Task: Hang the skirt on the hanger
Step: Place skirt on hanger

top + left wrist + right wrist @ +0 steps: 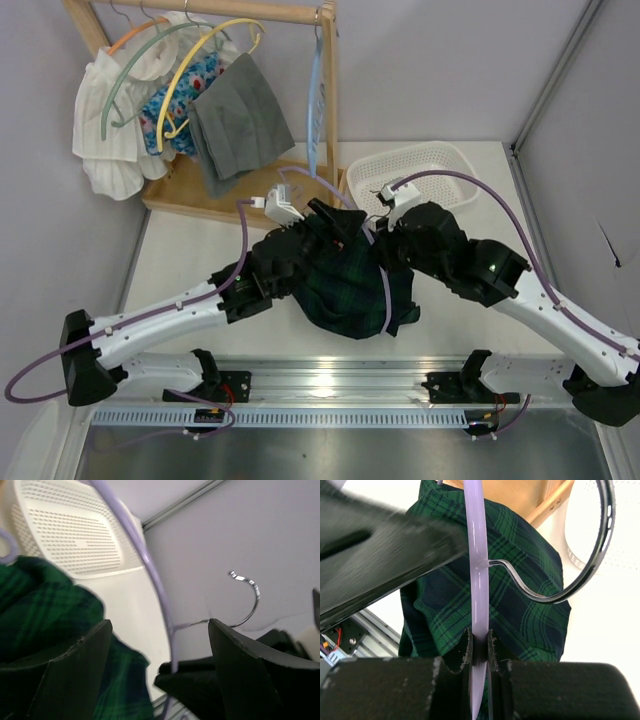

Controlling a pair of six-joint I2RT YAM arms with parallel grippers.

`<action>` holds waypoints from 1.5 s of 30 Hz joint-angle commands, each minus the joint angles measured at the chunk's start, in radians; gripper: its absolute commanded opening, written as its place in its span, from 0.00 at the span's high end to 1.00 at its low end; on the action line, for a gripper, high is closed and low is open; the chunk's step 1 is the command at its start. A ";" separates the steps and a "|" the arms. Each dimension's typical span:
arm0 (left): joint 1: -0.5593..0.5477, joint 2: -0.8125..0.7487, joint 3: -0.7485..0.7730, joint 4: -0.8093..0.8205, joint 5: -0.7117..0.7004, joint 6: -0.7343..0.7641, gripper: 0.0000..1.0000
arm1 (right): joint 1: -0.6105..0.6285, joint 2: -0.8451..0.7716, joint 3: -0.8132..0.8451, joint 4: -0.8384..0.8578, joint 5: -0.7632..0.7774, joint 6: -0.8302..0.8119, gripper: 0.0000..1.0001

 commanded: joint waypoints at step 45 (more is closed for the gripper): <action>0.073 -0.100 -0.157 0.519 0.092 -0.205 1.00 | 0.040 -0.558 -0.344 -0.002 0.039 0.541 0.20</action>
